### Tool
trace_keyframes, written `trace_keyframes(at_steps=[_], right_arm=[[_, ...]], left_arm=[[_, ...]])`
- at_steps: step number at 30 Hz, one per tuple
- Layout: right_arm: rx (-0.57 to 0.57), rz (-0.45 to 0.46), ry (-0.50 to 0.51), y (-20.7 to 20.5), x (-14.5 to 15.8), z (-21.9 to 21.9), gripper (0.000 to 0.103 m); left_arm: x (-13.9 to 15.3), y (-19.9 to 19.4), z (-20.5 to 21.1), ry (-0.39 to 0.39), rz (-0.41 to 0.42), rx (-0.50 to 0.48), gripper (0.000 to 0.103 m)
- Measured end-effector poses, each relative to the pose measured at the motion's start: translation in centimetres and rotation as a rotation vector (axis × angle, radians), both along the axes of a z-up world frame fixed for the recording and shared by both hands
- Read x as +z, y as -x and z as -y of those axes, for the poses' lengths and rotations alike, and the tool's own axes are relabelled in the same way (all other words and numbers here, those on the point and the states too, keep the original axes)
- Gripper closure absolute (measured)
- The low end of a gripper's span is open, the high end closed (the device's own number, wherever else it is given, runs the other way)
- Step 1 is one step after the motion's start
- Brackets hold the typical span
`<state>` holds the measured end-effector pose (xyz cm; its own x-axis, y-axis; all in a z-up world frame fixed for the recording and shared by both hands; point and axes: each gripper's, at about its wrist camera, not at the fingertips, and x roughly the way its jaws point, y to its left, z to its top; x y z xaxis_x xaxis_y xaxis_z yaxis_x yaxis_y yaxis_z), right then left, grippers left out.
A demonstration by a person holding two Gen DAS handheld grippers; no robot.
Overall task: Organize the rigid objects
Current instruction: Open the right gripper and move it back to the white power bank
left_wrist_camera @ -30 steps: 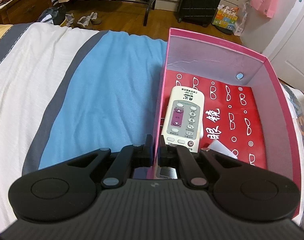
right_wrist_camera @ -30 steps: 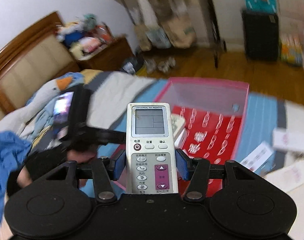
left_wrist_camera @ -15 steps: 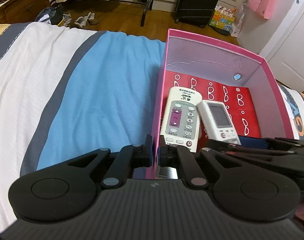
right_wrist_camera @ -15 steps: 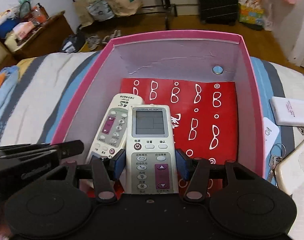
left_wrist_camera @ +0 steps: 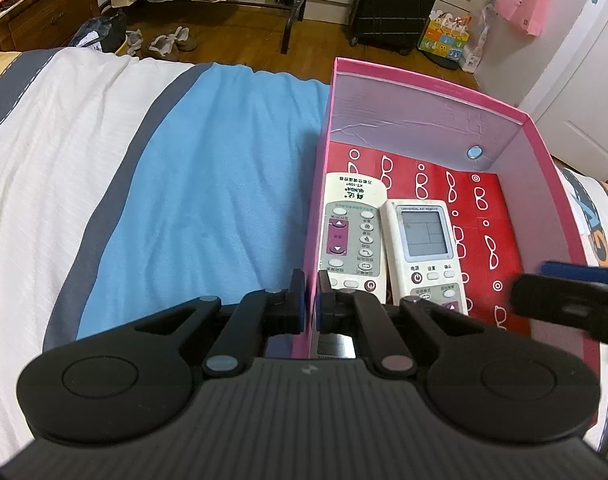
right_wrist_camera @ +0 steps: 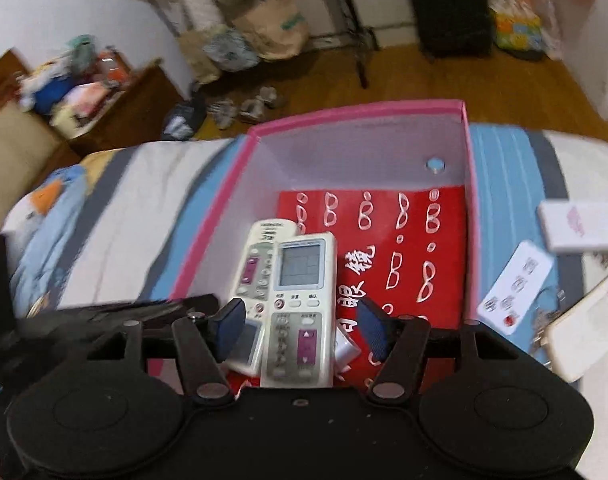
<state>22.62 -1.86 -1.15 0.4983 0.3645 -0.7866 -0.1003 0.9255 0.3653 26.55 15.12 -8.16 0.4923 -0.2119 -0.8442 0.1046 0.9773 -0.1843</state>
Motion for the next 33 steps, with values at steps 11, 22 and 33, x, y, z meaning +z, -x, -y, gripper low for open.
trace_keyframes(at_steps=[11, 22, 33], right_arm=[[0.175, 0.229, 0.184, 5.6, 8.1, 8.1, 0.035], [0.154, 0.495, 0.232, 5.4, 6.6, 16.1, 0.013], [0.234, 0.372, 0.438, 0.0, -3.3, 18.7, 0.013]], left_arm=[[0.3, 0.1, 0.4, -0.026, 0.001, 0.003, 0.099], [0.3, 0.0, 0.9, -0.055, 0.000, 0.011, 0.099], [0.3, -0.1, 1.0, -0.062, 0.001, 0.005, 0.099]])
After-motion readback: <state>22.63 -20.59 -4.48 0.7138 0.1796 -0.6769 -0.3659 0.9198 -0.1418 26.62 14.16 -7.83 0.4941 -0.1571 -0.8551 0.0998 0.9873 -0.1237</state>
